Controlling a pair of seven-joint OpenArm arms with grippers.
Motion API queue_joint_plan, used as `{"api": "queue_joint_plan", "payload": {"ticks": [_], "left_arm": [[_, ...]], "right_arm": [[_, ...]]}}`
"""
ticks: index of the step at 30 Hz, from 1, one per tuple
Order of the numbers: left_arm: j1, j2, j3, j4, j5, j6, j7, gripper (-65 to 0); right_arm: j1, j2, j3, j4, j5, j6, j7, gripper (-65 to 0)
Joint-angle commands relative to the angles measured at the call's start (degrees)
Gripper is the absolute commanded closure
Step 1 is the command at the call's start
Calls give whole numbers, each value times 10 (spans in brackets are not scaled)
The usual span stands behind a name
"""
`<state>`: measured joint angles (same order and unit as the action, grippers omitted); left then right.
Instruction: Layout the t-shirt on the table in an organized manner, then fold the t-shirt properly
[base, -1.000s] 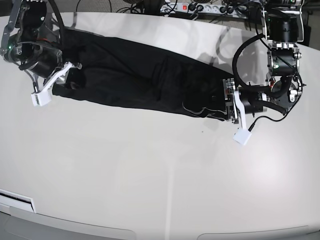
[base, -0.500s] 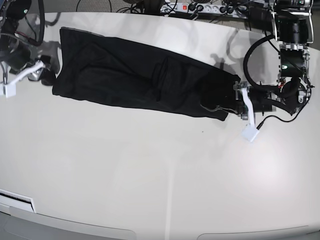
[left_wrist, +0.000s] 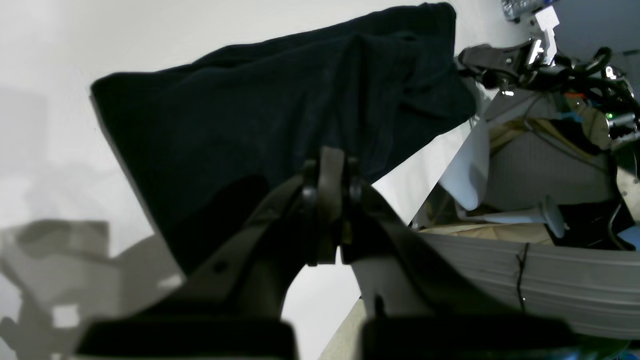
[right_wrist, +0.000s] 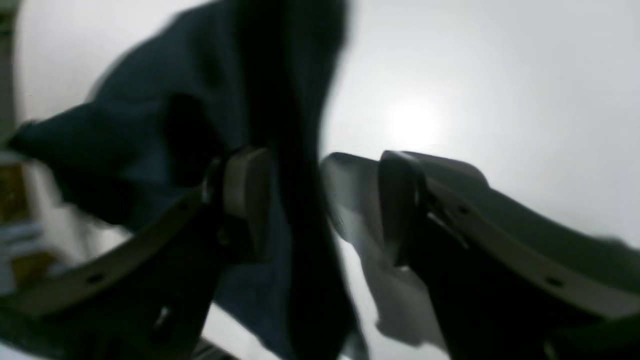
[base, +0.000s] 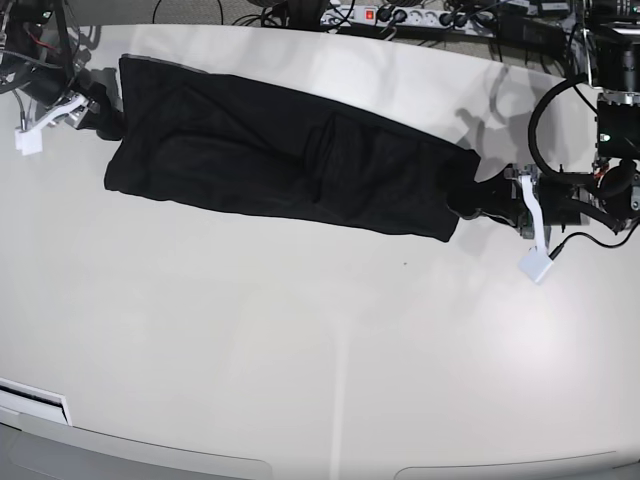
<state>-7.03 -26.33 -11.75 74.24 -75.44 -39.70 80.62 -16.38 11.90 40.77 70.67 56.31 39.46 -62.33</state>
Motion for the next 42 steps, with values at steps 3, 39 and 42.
{"api": "queue_joint_plan", "payload": {"ticks": [3, 39, 42], "left_arm": [[-11, -7, -4, 10, -15, -3, -6, 0], [-11, -7, -5, 10, -15, -3, -6, 0], [-11, -7, -5, 10, -15, -3, -6, 0]], "right_arm": [[11, 6, -10, -29, 45, 5, -61, -364], [64, 54, -5, 209, -43, 5, -134, 0], [64, 64, 24, 264, -58, -23, -135, 0]]}}
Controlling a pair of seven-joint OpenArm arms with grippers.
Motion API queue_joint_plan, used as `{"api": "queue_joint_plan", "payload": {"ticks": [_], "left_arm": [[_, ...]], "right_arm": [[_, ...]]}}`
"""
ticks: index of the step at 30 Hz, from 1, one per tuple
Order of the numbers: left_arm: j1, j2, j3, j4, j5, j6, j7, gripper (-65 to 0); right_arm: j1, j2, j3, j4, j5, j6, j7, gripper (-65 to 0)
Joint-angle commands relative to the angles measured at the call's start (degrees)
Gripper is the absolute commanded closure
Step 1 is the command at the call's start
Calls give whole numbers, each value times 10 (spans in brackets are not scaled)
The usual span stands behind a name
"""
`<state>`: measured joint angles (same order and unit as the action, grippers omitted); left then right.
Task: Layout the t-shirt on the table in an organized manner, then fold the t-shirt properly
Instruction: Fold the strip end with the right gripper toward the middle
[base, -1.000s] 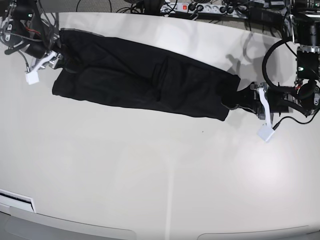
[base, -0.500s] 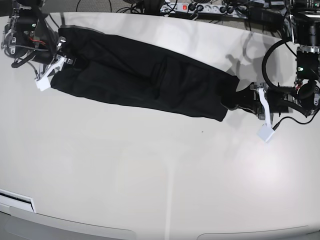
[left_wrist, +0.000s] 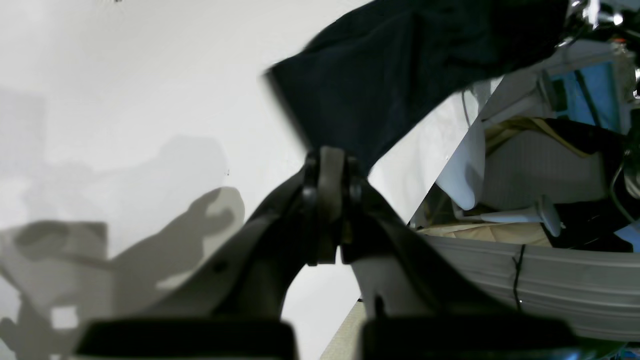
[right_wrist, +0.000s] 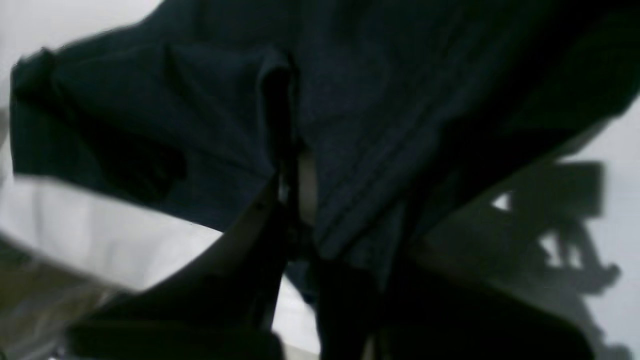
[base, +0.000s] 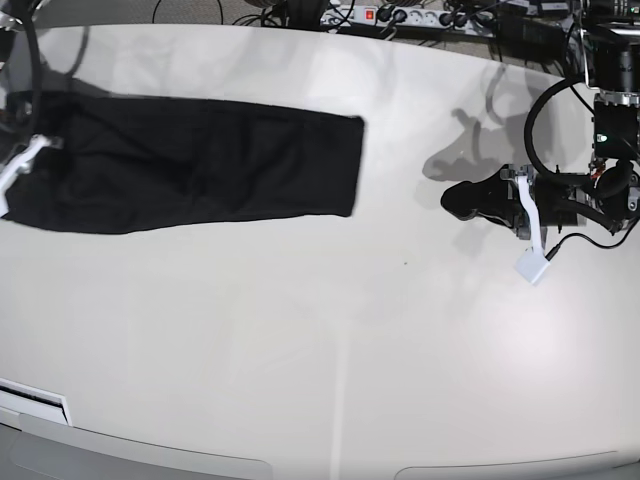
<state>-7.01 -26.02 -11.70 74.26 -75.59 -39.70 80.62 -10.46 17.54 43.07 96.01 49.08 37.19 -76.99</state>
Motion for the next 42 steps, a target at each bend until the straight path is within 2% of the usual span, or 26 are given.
{"api": "queue_joint_plan", "payload": {"ticks": [1, 3, 6, 8, 11, 13, 17, 19, 23, 27, 30, 31, 32, 35, 36, 37, 42], "left_arm": [[-11, -10, -5, 10, -13, -3, -6, 0], [-11, -9, -5, 10, -13, -3, -6, 0], [-11, -9, -5, 10, -13, -3, -6, 0], [-11, -9, -5, 10, -13, -3, -6, 0], [-11, -10, -5, 10, -13, -3, -6, 0], [-8, -9, -5, 10, -13, -3, -6, 0], [-3, -5, -5, 10, -13, -3, -6, 0], [-3, -4, -5, 10, -13, -3, -6, 0], [-3, -5, -5, 9, -13, -3, -6, 0], [-3, -5, -5, 9, -13, -3, -6, 0], [-3, -5, -5, 9, -13, -3, -6, 0], [-3, -5, -5, 9, -14, -3, -6, 0], [-3, -5, -5, 9, -14, -3, -6, 0], [-3, -5, -5, 9, -13, -3, -6, 0], [-3, -6, -5, 9, -14, -3, -6, 0], [-3, -7, -5, 9, -14, -3, -6, 0], [-3, -8, -5, 9, -14, -3, -6, 0]], "right_arm": [[5, 7, 9, 32, 19, -7, 9, 0], [4, 0, 12, 72, 50, -19, -6, 0], [5, -25, 12, 124, 141, -25, -30, 0], [4, -52, 10, 143, 196, -9, -30, 0], [0, -95, -9, 145, 283, -7, -30, 0], [-4, -124, -41, 145, 305, 11, -30, 0], [-8, -163, -127, 145, 298, 21, -30, 0], [-8, -173, -175, 144, 275, 28, -30, 0], [-10, -178, -270, 144, 185, 28, -30, 0], [-11, -178, -338, 144, 70, 28, -30, 0], [-14, -178, -366, 144, 44, 28, -17, 0], [-14, -179, -373, 144, 45, 28, -8, -14], [-14, -178, -381, 144, 45, 28, 3, -76], [-9, -178, -401, 144, 47, 28, 11, -348], [-8, -178, -405, 144, 47, 28, 11, -410], [-6, -178, -408, 144, 49, 28, 9, -443], [8, -160, -408, 167, 50, 28, -6, -448]]}}
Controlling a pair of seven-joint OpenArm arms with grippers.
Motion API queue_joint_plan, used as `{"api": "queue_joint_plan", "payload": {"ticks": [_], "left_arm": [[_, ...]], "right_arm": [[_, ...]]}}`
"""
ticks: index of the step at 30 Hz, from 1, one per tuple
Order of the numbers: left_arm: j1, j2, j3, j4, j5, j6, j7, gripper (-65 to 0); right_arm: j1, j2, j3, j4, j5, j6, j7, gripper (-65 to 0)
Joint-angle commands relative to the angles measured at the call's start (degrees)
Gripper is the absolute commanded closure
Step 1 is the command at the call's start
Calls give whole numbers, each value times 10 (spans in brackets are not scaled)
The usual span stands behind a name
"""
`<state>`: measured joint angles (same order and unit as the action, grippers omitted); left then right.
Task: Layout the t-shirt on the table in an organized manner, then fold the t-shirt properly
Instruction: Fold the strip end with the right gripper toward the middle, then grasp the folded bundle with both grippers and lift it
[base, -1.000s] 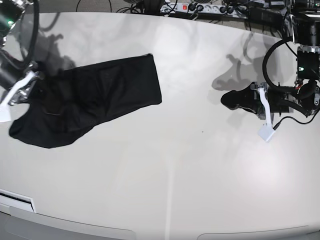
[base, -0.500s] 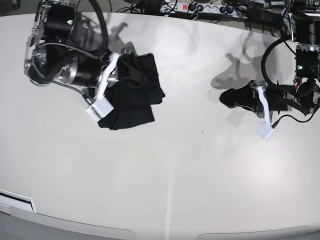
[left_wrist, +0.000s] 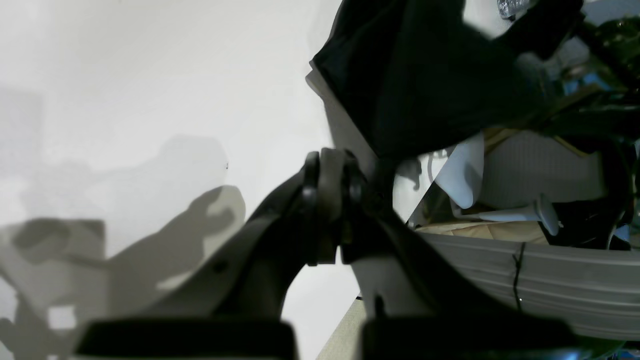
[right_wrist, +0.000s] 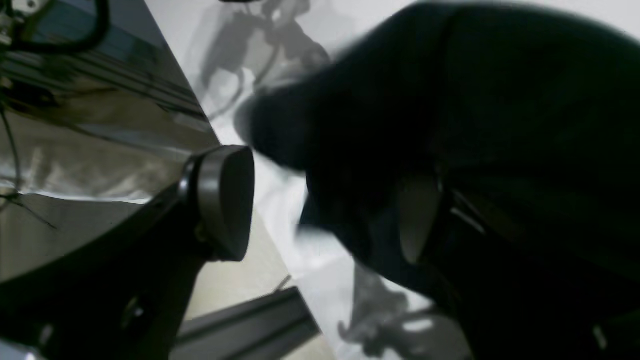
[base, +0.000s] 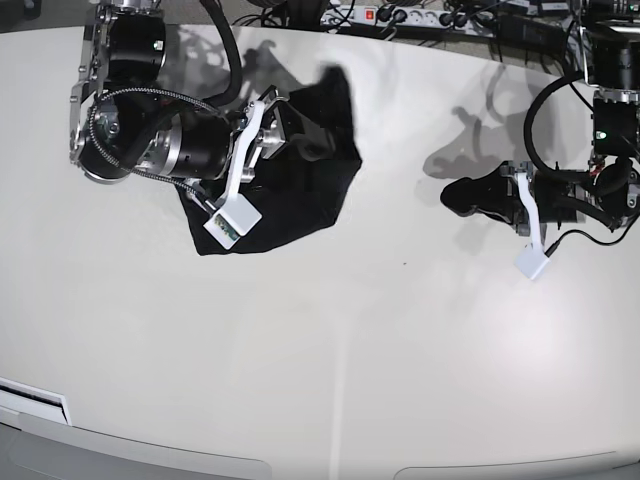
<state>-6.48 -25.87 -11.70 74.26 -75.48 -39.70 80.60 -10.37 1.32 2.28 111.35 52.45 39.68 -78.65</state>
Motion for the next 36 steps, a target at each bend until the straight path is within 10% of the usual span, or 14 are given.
{"api": "queue_joint_plan", "payload": {"ticks": [1, 10, 16, 36], "left_arm": [[-9, -10, -5, 9, -15, -3, -6, 0], [-8, -8, -4, 9, -33, -3, -6, 0], [-8, -3, -3, 28, -89, -3, -6, 0], [15, 3, 172, 138, -81, -3, -6, 0]], "right_arm": [[7, 10, 1, 24, 17, 3, 10, -448], [7, 46, 1, 56, -45, 3, 83, -428], [36, 46, 1, 46, -184, 0, 165, 0], [198, 63, -29, -324, -231, 3, 196, 0]]}}
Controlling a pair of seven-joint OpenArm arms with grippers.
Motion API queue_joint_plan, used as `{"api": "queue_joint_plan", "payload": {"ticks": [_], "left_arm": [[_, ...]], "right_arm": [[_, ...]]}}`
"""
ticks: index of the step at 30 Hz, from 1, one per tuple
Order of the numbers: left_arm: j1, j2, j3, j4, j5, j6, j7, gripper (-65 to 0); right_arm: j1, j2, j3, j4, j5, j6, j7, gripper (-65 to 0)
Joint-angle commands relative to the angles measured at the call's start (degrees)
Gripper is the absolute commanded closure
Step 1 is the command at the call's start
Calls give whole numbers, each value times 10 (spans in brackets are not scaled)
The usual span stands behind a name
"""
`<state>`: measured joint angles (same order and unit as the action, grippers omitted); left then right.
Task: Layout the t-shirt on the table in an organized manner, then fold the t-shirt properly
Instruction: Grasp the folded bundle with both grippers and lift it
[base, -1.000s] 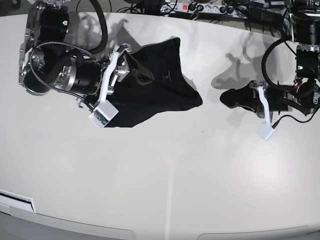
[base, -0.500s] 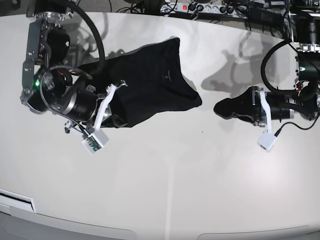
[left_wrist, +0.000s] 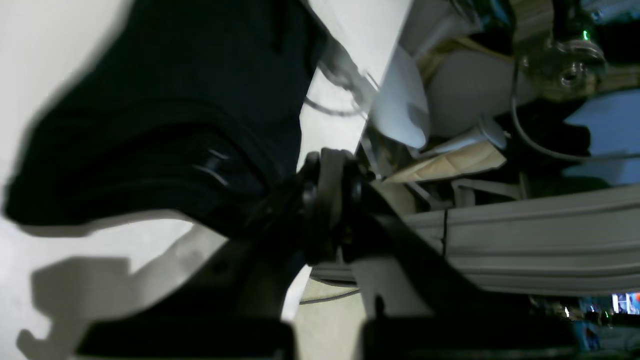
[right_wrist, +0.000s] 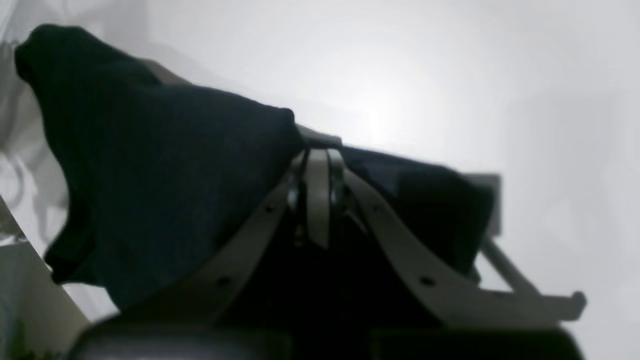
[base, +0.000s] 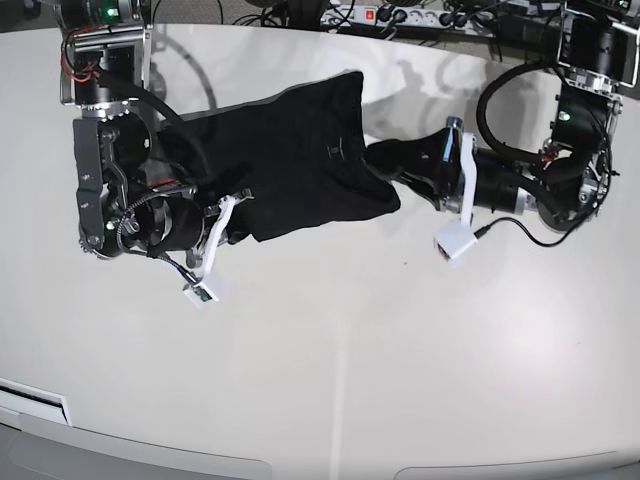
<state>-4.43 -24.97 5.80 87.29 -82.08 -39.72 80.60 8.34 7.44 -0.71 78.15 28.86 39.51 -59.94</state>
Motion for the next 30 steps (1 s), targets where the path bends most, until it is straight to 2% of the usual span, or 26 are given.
{"api": "queue_joint_plan", "payload": {"ticks": [1, 7, 9, 12, 15, 18, 20, 23, 27, 30], "left_arm": [[-3, -6, 9, 8, -12, -3, -12, 0], [-1, 8, 78, 8, 9, -3, -13, 0], [1, 19, 97, 8, 59, -3, -20, 0], [8, 37, 125, 8, 151, -3, -65, 0], [11, 52, 161, 7, 259, -3, -109, 0], [11, 55, 208, 7, 330, -3, -145, 0], [11, 55, 234, 7, 373, -3, -159, 0], [11, 54, 249, 3, 449, 0, -209, 0], [10, 55, 249, -22, 530, 49, -271, 0], [6, 54, 249, -45, 568, 64, -288, 0]], "right_arm": [[16, 2, 1, 8, 5, 5, 8, 0], [59, 14, 1, 10, 10, -21, -3, 0], [63, 13, 4, 10, 7, -15, -3, 0], [58, 13, 4, 9, 1, -3, 0, 0], [58, 13, 4, 0, -38, -15, 21, 0], [58, 16, 3, -16, -59, -31, 32, 0], [58, 21, 3, -31, -58, -33, 18, 0], [58, 28, 3, -52, -48, -33, -12, 0], [48, 40, 3, -56, 4, -7, -60, 0], [36, 50, 3, -56, 29, -5, -87, 0]]}}
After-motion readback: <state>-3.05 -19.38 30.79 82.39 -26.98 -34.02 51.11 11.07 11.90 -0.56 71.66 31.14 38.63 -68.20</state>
